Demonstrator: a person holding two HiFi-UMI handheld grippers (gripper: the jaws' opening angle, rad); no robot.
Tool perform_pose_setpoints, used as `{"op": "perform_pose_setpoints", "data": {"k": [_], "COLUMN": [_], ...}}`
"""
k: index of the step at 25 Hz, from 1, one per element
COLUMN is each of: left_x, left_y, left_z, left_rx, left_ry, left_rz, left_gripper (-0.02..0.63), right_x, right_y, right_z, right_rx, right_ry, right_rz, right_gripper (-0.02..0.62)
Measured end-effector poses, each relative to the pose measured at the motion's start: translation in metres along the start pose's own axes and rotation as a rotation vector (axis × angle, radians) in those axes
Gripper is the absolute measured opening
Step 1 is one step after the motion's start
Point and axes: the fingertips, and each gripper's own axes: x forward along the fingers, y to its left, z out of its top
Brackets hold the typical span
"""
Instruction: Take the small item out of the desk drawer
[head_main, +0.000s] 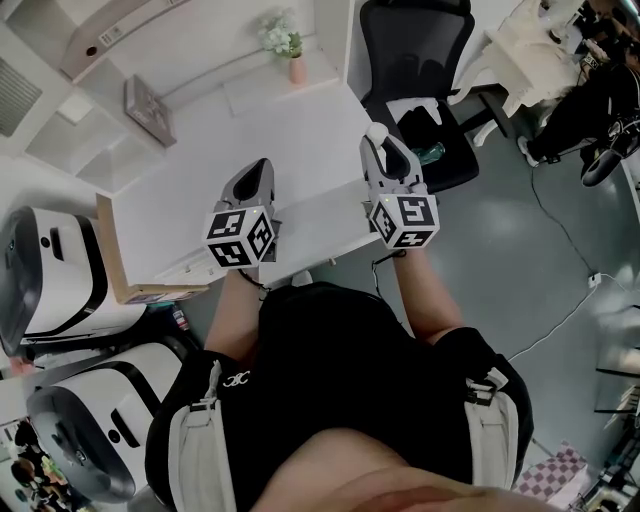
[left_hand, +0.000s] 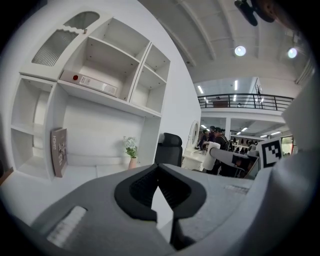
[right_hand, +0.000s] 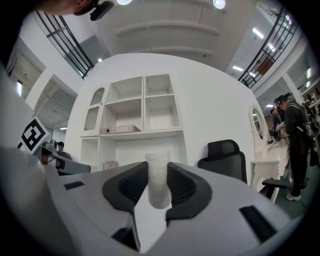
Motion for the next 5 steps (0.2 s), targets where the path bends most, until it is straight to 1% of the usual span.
{"op": "perform_pose_setpoints", "data": {"k": [5], "left_x": [-0.0062], "left_y": [-0.0028], "left_z": [-0.001], "left_rx": [-0.005], "left_ry": [-0.003], "left_rz": [0.006], "left_gripper": [0.015], "right_x": [-0.0067], "right_y": [0.0004], "right_z": [-0.0014], "right_rx": [0.011], "right_ry": [0.005], "right_rz": [0.002], "right_gripper": [0.115]}}
